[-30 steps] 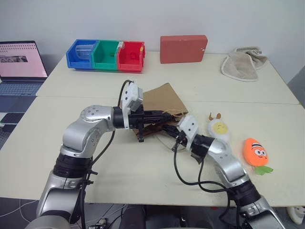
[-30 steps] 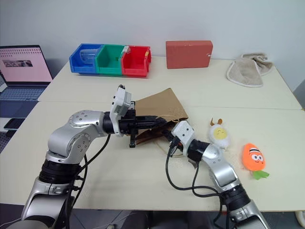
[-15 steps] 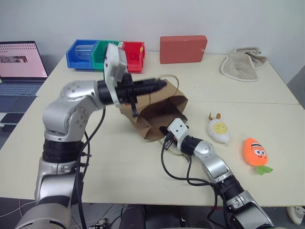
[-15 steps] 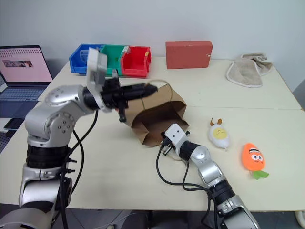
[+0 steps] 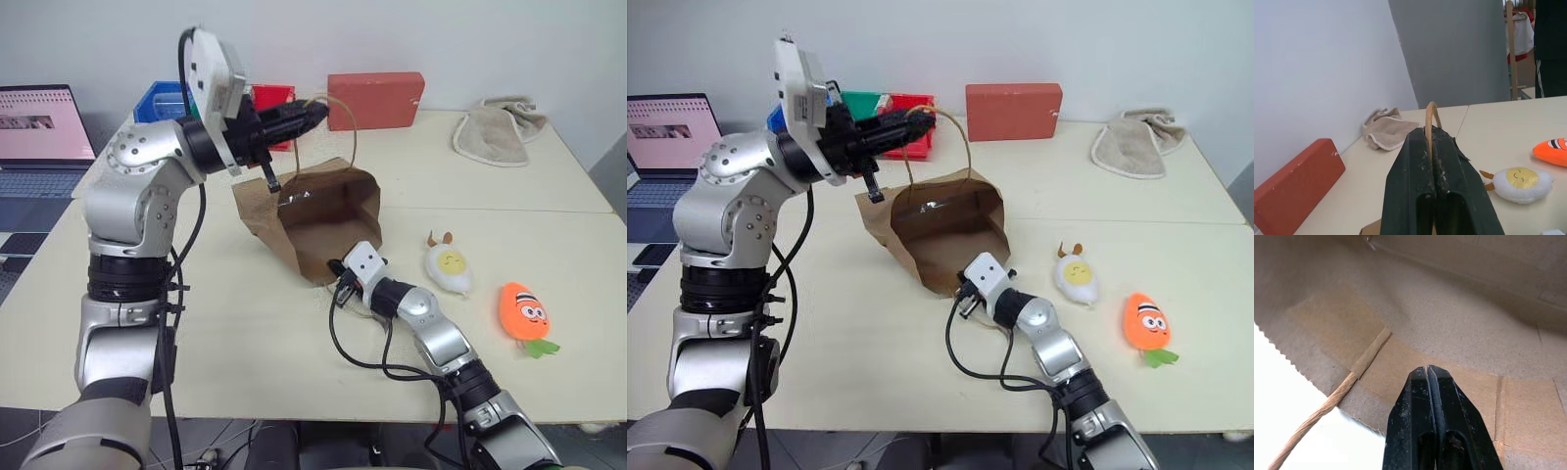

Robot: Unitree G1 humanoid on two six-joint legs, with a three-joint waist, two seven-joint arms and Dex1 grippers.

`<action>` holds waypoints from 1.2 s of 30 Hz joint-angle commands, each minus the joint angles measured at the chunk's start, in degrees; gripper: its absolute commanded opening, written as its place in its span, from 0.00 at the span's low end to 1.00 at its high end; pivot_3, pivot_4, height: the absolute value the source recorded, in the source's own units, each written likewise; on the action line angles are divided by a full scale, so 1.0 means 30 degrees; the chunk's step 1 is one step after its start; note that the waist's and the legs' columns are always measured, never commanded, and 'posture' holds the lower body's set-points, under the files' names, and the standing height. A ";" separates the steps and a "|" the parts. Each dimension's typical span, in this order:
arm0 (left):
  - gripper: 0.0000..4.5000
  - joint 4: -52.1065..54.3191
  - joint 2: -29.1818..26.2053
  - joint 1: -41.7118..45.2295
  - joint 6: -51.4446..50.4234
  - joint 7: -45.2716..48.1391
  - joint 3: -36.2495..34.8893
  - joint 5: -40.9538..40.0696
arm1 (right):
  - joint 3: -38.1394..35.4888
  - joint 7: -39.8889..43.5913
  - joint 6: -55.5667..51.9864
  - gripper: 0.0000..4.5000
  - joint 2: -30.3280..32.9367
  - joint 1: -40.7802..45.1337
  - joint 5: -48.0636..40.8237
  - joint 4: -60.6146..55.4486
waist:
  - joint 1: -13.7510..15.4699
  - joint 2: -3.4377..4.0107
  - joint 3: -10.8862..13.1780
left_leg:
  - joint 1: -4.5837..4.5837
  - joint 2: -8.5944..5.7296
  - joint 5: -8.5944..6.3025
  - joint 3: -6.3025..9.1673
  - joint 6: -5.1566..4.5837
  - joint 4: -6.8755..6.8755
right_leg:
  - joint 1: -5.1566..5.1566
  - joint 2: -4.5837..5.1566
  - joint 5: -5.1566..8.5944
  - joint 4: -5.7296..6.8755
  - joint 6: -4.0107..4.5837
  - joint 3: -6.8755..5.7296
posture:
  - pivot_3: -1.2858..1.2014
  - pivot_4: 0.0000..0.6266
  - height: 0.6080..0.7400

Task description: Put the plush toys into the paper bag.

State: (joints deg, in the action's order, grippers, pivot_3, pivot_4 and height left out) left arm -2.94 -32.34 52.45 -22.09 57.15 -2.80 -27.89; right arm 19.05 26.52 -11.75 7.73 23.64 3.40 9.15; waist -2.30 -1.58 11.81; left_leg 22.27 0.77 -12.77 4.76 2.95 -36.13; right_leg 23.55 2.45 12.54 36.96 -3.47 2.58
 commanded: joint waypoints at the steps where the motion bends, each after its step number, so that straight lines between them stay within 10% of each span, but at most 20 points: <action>1: 0.00 0.0589 0.0046 0.0289 0.0269 -0.0133 -0.0432 -0.0241 | -0.0297 -0.0087 -0.0428 0.01 -0.0135 0.0101 -0.0062 -0.0162 | -0.0014 0.0000 -0.0001 | 0.0000 0.0000 0.0000 0.0001 0.0000 0.0000 | 0.0000 0.0000 0.0000 0.0000 0.0000 -0.0001 | 0.52 0.24 1.00; 14: 0.00 0.2580 -0.0263 -0.2317 -0.0215 0.1160 0.1155 0.0083 | -0.0802 0.2671 -0.4190 0.01 0.1352 -0.0121 -0.2564 -0.7485 | -0.0121 0.0003 0.0002 | 0.0023 0.0000 0.0000 0.0005 0.0000 0.0001 | 0.0019 -0.0001 0.0000 0.0001 -0.0001 -0.0002 | 0.52 0.24 1.00; 23: 0.00 0.3326 0.0063 -0.3094 -0.0630 0.1426 0.1670 -0.0249 | -0.4276 0.5439 -0.8212 0.01 0.6180 -0.1032 -0.6724 -1.3830 | 0.0130 0.0001 0.0002 | 0.0035 -0.0002 0.0000 0.0005 -0.0001 -0.0006 | 0.0018 0.0002 0.0002 -0.0010 -0.0001 -0.0003 | 0.52 0.24 1.00; 36: 0.00 0.3666 0.0525 -0.4721 -0.0352 0.1925 0.3153 0.0414 | -0.8140 0.7437 -0.5016 0.93 1.3793 -0.4949 -0.5241 -1.2413 | 0.0125 0.0001 0.0001 | 0.0039 -0.0002 -0.0002 -0.0029 -0.0003 -0.0006 | 0.0017 0.0004 0.0005 -0.0029 -0.0001 0.0019 | 0.52 0.24 1.00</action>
State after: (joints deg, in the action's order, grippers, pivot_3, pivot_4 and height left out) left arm 6.64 -30.90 38.90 -24.23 62.25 5.80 -27.42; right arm -5.27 48.68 -29.86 48.18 8.92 -14.16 -27.63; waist -1.93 -1.57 11.81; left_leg 22.37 0.76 -12.77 4.65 2.94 -36.15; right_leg 23.60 2.46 12.56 36.88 -3.47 2.66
